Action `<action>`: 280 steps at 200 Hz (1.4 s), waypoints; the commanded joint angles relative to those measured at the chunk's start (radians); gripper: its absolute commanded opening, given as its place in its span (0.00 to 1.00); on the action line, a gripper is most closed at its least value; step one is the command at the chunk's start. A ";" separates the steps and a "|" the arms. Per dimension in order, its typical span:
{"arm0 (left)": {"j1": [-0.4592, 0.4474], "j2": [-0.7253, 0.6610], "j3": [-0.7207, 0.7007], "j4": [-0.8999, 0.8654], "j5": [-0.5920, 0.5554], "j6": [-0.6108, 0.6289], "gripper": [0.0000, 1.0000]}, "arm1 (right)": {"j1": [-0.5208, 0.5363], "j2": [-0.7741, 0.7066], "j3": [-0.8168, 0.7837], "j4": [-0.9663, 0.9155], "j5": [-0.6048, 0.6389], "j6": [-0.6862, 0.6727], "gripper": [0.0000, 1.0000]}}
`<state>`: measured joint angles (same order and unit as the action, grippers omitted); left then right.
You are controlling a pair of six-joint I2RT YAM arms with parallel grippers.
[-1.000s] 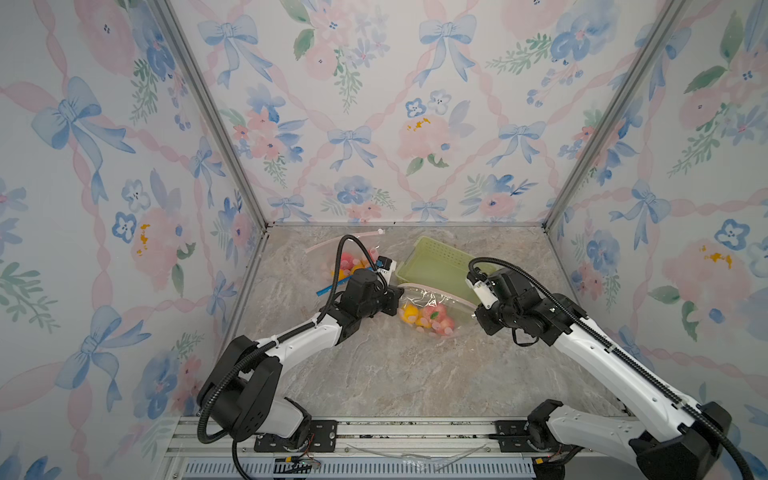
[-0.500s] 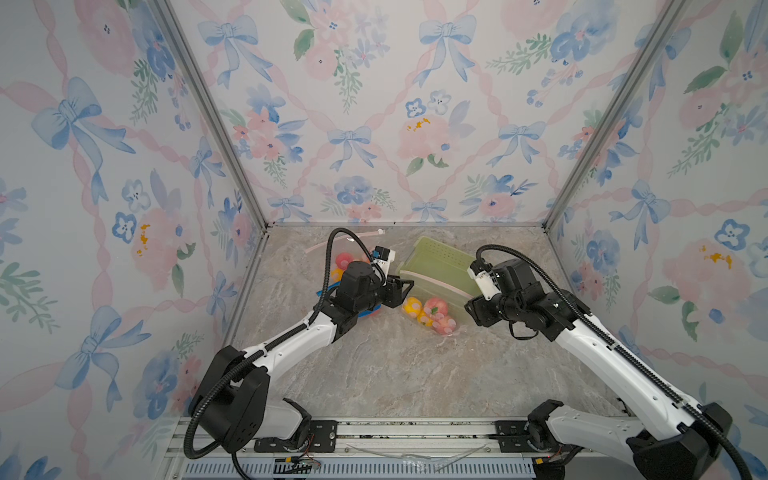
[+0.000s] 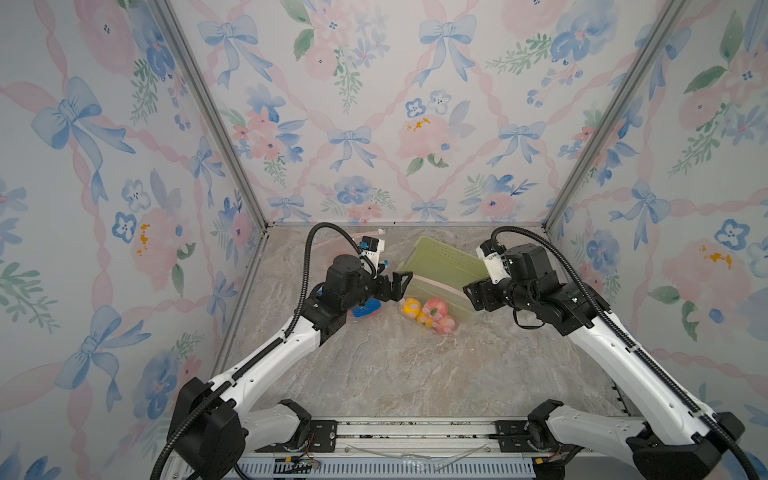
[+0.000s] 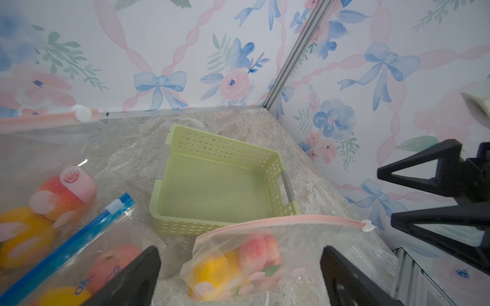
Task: Place the peach in a zip-top bag and seal the zipper
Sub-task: Place the zipper food storage bag at the center of the board, then reset both arms
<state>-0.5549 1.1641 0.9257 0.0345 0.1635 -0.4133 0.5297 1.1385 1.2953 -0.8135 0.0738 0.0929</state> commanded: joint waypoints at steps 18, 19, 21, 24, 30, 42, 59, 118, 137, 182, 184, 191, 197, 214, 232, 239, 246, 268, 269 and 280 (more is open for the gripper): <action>0.070 -0.191 -0.005 -0.153 -0.288 -0.006 0.97 | -0.058 -0.101 0.030 -0.052 0.116 0.130 0.96; 0.072 -0.197 -0.008 -0.155 -0.296 -0.007 0.97 | -0.061 -0.106 0.029 -0.052 0.119 0.133 0.96; 0.076 -0.209 -0.016 -0.158 -0.312 -0.008 0.97 | -0.065 -0.113 0.025 -0.052 0.127 0.138 0.96; 0.085 -0.224 -0.025 -0.164 -0.335 -0.011 0.97 | -0.072 -0.124 0.018 -0.051 0.140 0.151 0.96; 0.102 -0.259 -0.051 -0.177 -0.387 -0.028 0.97 | -0.084 -0.148 0.003 -0.048 0.172 0.179 0.96; 0.135 -0.333 -0.115 -0.187 -0.496 -0.077 0.96 | -0.116 -0.206 -0.043 -0.043 0.236 0.233 0.96; 0.188 -0.444 -0.236 -0.174 -0.599 -0.118 0.94 | -0.166 -0.305 -0.153 -0.009 0.306 0.300 0.96; 0.464 -0.559 -0.505 -0.080 -0.621 -0.181 0.97 | -0.310 -0.530 -0.546 0.136 0.415 0.402 0.96; 0.526 -0.477 -0.562 0.008 -0.594 -0.163 0.97 | -0.337 -0.539 -0.660 0.261 0.420 0.377 0.96; 0.540 -0.367 -0.754 0.428 -0.585 0.024 0.97 | -0.383 -0.495 -0.893 0.658 0.458 0.233 0.96; 0.540 -0.363 -0.761 0.449 -0.585 0.035 0.97 | -0.384 -0.490 -0.903 0.684 0.458 0.225 0.96; 0.541 -0.345 -0.784 0.513 -0.575 0.073 0.97 | -0.390 -0.476 -0.932 0.752 0.460 0.194 0.96; 0.543 -0.329 -0.804 0.571 -0.562 0.105 0.97 | -0.394 -0.464 -0.958 0.810 0.459 0.169 0.96; 0.555 -0.272 -0.845 0.693 -0.506 0.162 0.97 | -0.400 -0.428 -1.024 0.956 0.456 0.102 0.96; 0.564 -0.203 -0.872 0.804 -0.433 0.217 0.97 | -0.409 -0.385 -1.071 1.088 0.447 0.061 0.96; 0.566 -0.178 -0.883 0.851 -0.405 0.235 0.97 | -0.420 -0.367 -1.083 1.125 0.435 0.056 0.96; 0.567 -0.153 -0.894 0.903 -0.376 0.249 0.97 | -0.435 -0.343 -1.091 1.156 0.417 0.055 0.96; 0.572 -0.064 -0.906 1.044 -0.297 0.285 0.97 | -0.486 -0.245 -1.109 1.274 0.332 0.056 0.96; 0.572 -0.060 -0.905 1.049 -0.294 0.286 0.97 | -0.487 -0.239 -1.110 1.280 0.329 0.055 0.96; 0.572 -0.011 -0.892 1.091 -0.264 0.301 0.97 | -0.496 -0.183 -1.107 1.339 0.312 0.050 0.96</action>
<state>0.0101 1.0821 0.0299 0.8906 -0.2131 -0.1921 0.0628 0.8665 0.2008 0.3000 0.4564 0.1791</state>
